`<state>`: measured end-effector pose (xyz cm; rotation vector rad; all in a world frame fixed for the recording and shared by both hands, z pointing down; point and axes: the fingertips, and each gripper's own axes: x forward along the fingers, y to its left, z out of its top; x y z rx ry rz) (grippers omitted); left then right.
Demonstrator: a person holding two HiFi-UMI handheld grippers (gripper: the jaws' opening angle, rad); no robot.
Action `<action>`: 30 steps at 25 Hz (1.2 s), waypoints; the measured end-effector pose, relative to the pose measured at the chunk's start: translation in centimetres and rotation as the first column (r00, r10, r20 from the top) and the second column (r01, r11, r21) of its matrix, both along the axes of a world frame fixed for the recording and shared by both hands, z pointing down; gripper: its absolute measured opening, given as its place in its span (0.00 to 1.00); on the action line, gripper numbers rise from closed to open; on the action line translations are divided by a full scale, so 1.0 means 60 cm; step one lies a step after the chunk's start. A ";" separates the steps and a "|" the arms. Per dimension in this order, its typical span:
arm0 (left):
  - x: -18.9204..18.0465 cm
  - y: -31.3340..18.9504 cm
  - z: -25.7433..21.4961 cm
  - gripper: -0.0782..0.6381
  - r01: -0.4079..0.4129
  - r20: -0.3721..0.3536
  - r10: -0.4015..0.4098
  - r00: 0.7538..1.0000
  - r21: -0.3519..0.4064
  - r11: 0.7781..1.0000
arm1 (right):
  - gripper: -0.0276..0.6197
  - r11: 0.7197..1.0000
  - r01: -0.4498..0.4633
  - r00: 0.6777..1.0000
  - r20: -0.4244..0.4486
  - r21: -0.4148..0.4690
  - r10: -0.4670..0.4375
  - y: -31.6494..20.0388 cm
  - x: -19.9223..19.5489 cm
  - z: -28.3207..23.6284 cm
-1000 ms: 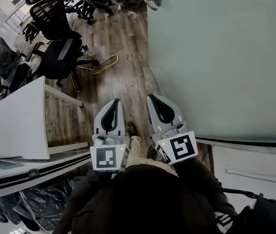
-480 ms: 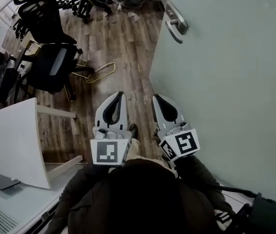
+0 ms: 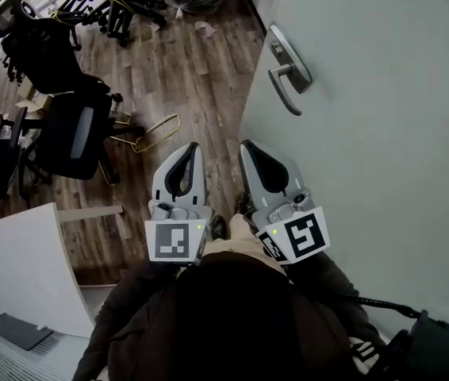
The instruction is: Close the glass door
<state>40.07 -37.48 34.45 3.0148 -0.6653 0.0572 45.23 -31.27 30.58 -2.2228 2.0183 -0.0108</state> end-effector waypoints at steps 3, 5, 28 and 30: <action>0.057 -0.026 0.000 0.10 -0.030 0.005 0.030 1.000 0.013 0.999 | 0.05 0.998 -0.016 0.997 -0.069 0.056 0.020 -0.016 0.043 -0.043; 0.092 -0.040 -0.012 0.10 -0.052 -0.007 0.053 0.999 0.032 0.998 | 0.05 0.997 -0.033 0.993 -0.114 0.073 0.041 -0.030 0.074 -0.066; 0.296 -0.088 -0.027 0.10 -0.188 -0.022 0.189 0.982 0.017 0.982 | 0.17 0.891 -0.323 0.938 -0.234 -0.319 0.256 -0.090 0.282 0.103; 0.289 -0.089 -0.031 0.10 -0.186 -0.022 0.187 0.982 0.019 0.982 | 0.17 0.887 -0.328 0.935 -0.242 -0.325 0.257 -0.089 0.282 0.106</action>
